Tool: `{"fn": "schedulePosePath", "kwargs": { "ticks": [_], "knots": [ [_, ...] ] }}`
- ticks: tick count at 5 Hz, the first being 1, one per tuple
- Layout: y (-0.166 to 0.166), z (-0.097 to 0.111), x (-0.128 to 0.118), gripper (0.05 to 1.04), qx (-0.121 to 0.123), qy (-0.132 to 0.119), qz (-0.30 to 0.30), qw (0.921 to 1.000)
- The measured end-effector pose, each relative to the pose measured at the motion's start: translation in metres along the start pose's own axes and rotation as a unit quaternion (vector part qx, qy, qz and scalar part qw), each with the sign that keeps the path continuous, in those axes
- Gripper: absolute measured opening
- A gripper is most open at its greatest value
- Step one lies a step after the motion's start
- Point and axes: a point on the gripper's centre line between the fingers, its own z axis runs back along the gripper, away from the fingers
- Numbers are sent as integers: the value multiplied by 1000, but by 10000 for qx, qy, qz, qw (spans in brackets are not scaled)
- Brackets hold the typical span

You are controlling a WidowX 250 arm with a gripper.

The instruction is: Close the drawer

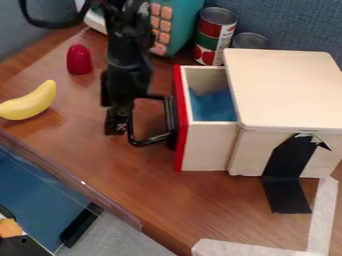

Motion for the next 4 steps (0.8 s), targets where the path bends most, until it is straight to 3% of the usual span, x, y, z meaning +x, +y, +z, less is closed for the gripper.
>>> {"fn": "schedulePosePath", "kwargs": {
  "ticks": [1,2,4],
  "knots": [
    [-1,13,15,999,-140,-88,58,9998],
    [6,25,33,999,-16,-233,145,9996],
    [16,12,49,1000,100,-128,267,9995]
  ]
}}
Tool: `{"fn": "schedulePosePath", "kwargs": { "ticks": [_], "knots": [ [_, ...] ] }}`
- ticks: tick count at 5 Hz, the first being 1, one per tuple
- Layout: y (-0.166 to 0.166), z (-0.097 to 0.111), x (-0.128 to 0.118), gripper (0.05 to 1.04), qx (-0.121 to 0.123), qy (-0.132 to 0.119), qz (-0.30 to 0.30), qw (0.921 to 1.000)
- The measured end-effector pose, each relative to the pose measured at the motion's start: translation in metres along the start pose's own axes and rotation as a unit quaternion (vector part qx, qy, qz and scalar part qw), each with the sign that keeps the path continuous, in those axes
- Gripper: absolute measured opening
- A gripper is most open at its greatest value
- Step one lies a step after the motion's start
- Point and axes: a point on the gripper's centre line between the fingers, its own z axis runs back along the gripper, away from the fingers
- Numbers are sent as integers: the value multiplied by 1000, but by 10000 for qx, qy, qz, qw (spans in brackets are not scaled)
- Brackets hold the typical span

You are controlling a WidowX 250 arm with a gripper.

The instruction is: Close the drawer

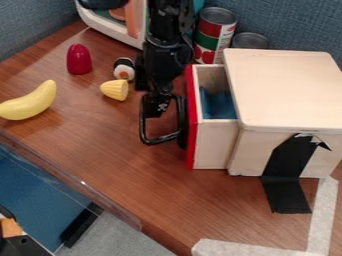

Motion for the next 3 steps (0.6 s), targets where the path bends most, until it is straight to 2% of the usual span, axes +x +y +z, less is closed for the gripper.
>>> {"fn": "schedulePosePath", "kwargs": {
  "ticks": [1,2,3],
  "knots": [
    [0,-2,1,1000,25,-23,-23,10000],
    [1,17,-7,999,20,-233,10,9997],
    [10,47,-25,1000,-4,-614,105,9981]
  ]
}}
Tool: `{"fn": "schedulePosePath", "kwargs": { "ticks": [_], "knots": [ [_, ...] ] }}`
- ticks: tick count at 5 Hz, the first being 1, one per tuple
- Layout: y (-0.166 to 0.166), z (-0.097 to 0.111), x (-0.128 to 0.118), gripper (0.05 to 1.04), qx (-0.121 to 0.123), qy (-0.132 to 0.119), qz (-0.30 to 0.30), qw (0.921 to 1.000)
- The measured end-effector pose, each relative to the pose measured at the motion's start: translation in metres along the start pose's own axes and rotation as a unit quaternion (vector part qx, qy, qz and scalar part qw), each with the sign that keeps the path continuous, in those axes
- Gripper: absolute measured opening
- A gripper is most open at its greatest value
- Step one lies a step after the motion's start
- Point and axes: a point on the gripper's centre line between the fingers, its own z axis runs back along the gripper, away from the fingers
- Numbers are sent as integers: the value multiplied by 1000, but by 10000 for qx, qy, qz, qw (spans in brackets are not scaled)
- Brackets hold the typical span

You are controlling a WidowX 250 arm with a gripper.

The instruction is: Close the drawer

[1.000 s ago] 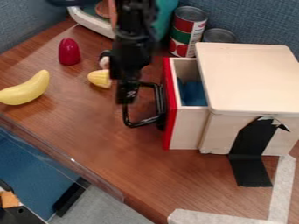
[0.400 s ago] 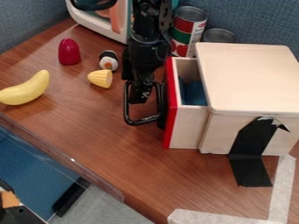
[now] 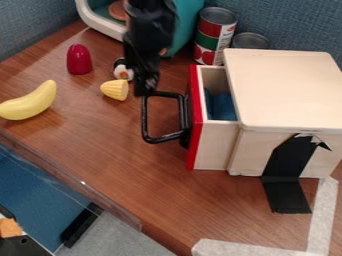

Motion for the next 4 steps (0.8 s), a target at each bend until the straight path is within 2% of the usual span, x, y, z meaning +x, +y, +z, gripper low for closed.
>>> {"fn": "schedulePosePath", "kwargs": {
  "ticks": [1,2,3,4],
  "knots": [
    [9,22,-17,1000,18,-462,111,9989],
    [21,22,-34,999,219,-292,66,9993],
    [18,-10,-45,1000,342,135,-63,9993],
    [4,-40,-39,999,215,373,-204,9989]
  ]
}}
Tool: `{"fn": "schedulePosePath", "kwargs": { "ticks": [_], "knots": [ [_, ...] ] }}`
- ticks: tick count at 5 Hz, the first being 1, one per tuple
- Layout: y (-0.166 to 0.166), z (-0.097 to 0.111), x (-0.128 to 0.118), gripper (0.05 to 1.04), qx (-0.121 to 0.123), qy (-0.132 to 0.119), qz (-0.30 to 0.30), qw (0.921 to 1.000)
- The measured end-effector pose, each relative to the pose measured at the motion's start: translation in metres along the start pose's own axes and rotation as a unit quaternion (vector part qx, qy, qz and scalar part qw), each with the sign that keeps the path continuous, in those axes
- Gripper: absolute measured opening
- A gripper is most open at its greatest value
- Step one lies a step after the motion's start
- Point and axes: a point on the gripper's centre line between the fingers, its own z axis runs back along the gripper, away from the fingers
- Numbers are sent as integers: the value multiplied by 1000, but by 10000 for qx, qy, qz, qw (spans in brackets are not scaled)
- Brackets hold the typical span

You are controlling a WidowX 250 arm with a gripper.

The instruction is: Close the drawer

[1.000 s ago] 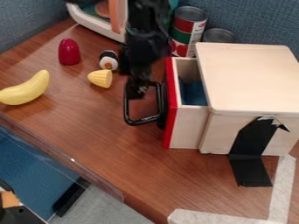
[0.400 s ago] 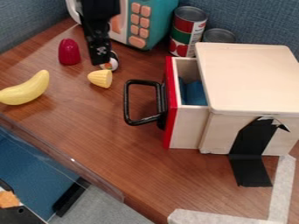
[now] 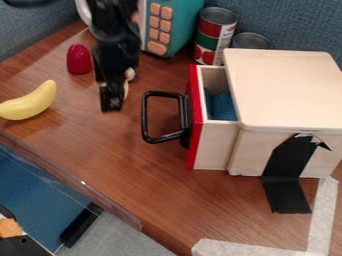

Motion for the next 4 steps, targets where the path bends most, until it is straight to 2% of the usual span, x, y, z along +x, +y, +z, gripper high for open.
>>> {"fn": "schedulePosePath", "kwargs": {
  "ticks": [1,2,4],
  "knots": [
    [-20,-20,17,1000,-78,194,-45,9998],
    [-27,-28,22,999,-218,229,50,9995],
    [-33,-34,45,999,-324,174,145,9992]
  ]
}}
